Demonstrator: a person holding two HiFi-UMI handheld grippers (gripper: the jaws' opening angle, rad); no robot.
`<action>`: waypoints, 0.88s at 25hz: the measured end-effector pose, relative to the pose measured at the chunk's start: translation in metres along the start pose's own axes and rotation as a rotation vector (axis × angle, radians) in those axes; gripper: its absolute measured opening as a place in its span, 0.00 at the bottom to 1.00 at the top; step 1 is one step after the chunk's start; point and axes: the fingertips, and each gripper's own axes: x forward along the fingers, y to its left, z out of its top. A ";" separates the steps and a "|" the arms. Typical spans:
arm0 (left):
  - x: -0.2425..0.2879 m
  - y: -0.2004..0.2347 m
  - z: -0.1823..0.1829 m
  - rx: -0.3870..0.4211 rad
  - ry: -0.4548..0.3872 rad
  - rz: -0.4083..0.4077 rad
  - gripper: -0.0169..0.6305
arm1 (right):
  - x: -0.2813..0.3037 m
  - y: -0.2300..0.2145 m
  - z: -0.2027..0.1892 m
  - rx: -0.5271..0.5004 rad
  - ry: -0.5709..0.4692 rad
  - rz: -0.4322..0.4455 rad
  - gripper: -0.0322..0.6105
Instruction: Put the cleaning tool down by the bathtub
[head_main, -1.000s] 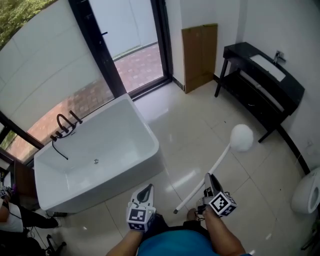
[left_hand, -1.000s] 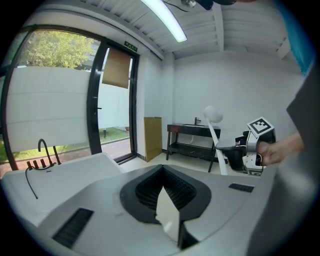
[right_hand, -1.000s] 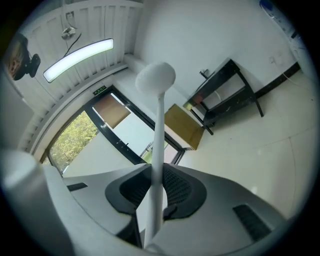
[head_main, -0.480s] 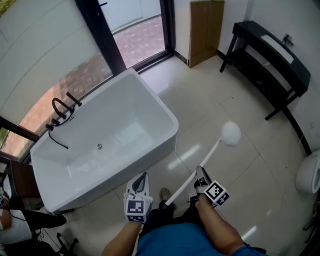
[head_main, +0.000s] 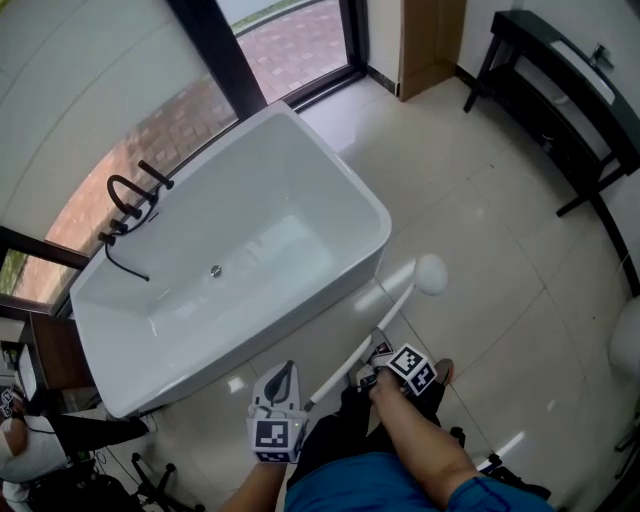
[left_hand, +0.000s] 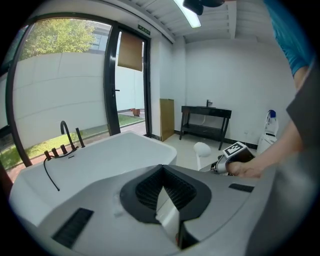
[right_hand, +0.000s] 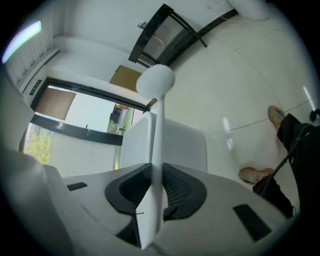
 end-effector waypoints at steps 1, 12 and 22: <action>0.002 0.004 -0.004 -0.002 0.001 0.004 0.01 | 0.009 -0.006 -0.006 0.011 0.009 -0.011 0.19; 0.077 0.023 -0.059 -0.048 0.031 0.039 0.01 | 0.078 -0.045 -0.025 0.027 0.034 -0.067 0.19; 0.143 0.042 -0.100 -0.086 0.054 0.041 0.01 | 0.137 -0.083 -0.015 0.064 -0.005 -0.111 0.19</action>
